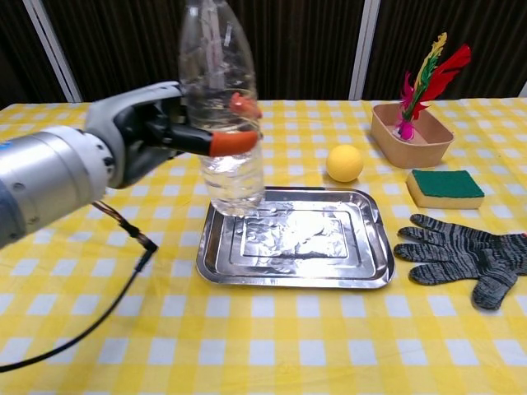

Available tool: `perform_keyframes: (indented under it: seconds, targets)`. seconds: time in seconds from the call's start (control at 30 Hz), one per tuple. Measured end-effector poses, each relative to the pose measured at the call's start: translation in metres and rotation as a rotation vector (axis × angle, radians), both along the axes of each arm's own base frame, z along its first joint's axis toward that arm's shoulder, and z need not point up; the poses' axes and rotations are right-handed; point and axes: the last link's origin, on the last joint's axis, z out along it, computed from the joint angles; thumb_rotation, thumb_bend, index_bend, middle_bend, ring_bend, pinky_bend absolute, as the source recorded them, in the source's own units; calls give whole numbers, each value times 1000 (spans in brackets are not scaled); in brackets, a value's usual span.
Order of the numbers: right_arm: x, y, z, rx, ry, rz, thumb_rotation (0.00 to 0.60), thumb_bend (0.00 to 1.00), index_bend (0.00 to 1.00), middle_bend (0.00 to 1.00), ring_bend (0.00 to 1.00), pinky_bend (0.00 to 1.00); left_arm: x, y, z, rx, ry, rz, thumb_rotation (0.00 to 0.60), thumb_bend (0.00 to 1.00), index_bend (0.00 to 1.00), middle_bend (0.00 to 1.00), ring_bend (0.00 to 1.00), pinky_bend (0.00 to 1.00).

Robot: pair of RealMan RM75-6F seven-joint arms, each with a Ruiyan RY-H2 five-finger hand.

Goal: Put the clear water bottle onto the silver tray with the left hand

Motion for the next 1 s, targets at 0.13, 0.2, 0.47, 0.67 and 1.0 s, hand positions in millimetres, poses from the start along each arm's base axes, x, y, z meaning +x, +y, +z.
perform_keyframes:
  seconds: [0.13, 0.2, 0.47, 0.67, 1.0]
  targets:
    - [3, 1, -3, 7, 6, 9, 600, 49, 58, 0, 0, 0, -42, 1, 34, 67, 20, 80, 600, 469, 490, 476, 7, 0]
    - [4, 2, -4, 11, 12, 10, 600, 50, 58, 0, 0, 0, -57, 1, 47, 85, 3, 116, 600, 469, 490, 474, 7, 0]
    - [2, 0, -6, 10, 25, 0, 600, 49, 58, 0, 0, 0, -33, -6, 22, -5, -38, 64, 600, 469, 483, 463, 7, 0]
    - [0, 0, 0, -4, 12, -5, 600, 50, 58, 0, 0, 0, -1, -17, -14, -77, -46, 27, 600, 469, 488, 467, 7, 0]
    - [2, 0, -2, 3, 10, 4, 600, 49, 58, 0, 0, 0, -57, 16, 28, 36, 3, 135, 600, 469, 490, 466, 7, 0]
